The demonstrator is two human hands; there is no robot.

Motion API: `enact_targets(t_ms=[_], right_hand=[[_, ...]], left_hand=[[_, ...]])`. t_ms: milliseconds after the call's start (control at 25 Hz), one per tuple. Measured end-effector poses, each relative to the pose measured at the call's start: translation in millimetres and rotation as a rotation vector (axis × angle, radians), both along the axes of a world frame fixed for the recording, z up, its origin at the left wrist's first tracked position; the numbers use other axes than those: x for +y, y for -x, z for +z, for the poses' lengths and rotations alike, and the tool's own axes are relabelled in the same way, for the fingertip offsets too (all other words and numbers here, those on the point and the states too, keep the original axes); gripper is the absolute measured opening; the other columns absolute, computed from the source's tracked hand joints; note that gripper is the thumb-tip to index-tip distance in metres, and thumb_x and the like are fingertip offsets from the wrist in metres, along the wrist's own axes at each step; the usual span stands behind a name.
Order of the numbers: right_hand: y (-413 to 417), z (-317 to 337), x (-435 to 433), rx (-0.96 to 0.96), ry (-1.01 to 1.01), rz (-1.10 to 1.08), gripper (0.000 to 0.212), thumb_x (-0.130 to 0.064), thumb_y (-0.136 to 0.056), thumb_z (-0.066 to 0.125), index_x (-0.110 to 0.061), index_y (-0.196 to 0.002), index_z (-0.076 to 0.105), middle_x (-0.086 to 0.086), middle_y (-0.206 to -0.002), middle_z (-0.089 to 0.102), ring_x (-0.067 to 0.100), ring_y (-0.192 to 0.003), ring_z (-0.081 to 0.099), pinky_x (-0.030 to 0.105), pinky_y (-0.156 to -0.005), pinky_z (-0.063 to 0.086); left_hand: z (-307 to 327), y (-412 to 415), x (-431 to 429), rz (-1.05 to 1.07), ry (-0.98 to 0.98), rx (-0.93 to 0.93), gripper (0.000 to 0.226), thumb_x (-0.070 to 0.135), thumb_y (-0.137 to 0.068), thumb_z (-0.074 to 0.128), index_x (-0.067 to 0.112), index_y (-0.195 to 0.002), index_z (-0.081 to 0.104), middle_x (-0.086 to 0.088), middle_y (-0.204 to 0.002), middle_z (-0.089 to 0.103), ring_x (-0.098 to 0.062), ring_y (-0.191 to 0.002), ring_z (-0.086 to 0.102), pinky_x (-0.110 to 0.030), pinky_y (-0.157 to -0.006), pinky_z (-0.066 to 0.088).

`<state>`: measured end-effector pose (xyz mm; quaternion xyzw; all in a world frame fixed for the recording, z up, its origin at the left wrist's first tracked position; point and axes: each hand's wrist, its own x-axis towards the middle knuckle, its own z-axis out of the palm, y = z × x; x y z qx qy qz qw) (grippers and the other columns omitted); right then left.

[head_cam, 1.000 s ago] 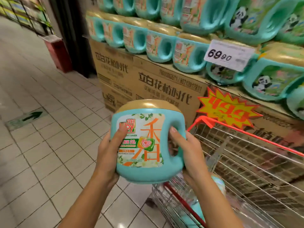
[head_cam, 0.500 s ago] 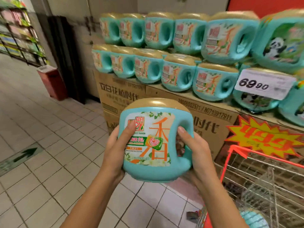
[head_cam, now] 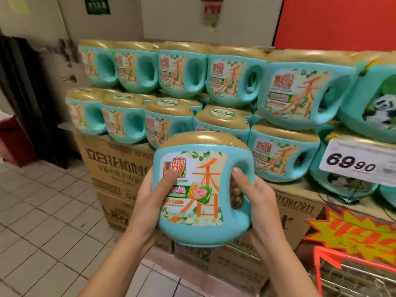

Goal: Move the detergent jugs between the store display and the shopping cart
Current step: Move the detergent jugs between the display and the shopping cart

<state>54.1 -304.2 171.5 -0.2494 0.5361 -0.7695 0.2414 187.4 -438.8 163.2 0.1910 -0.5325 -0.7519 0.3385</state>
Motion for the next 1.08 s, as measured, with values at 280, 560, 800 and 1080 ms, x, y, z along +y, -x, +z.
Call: enact_targets(t_ms=[280,560,800,1080], right_hand=[[37.5,14.5,-52.8,0.029,0.085,-0.120,0.024,-0.036,-0.073,0.073,-0.016,-0.086,0.074,0.003,-0.083,0.073,0.016,-0.074,0.069,0.028,-0.062,0.055],[80.4,72.0,-102.7,0.306,0.218,-0.509,0.027,-0.043,-0.070,0.078,-0.022,-0.086,0.071,-0.006,-0.077,0.070,0.013,-0.073,0.064,0.028,-0.064,0.051],[111.6,119.0,-125.1,0.683,-0.032,-0.762,0.047,-0.055,-0.080,0.064,-0.026,-0.117,0.064,-0.007,-0.107,0.065,0.006,-0.102,0.059,0.032,-0.090,0.049],[127.9,106.9,-132.9,0.709,-0.305,-0.704,0.116,-0.074,-0.047,0.067,-0.025,-0.147,0.036,-0.012,-0.138,0.046,0.000,-0.127,0.040,0.021,-0.105,0.036]], left_hand=[[18.3,51.0,-66.5,-0.151,0.114,0.022,0.092,0.062,-0.037,0.089,0.033,-0.120,0.060,-0.004,-0.107,0.075,-0.024,-0.091,0.074,-0.028,-0.062,0.059],[76.2,114.1,-138.7,-0.222,0.327,0.141,0.070,0.070,-0.046,0.082,0.040,-0.107,0.067,0.003,-0.104,0.076,-0.017,-0.090,0.074,-0.023,-0.064,0.058],[111.5,171.7,-168.3,-0.161,0.430,0.309,0.080,0.069,-0.062,0.074,0.024,-0.126,0.056,-0.001,-0.113,0.073,-0.021,-0.100,0.072,-0.030,-0.071,0.060],[99.7,214.5,-186.5,-0.133,0.518,0.318,0.102,0.079,-0.054,0.071,0.029,-0.140,0.046,0.013,-0.118,0.069,-0.009,-0.105,0.068,-0.020,-0.072,0.057]])
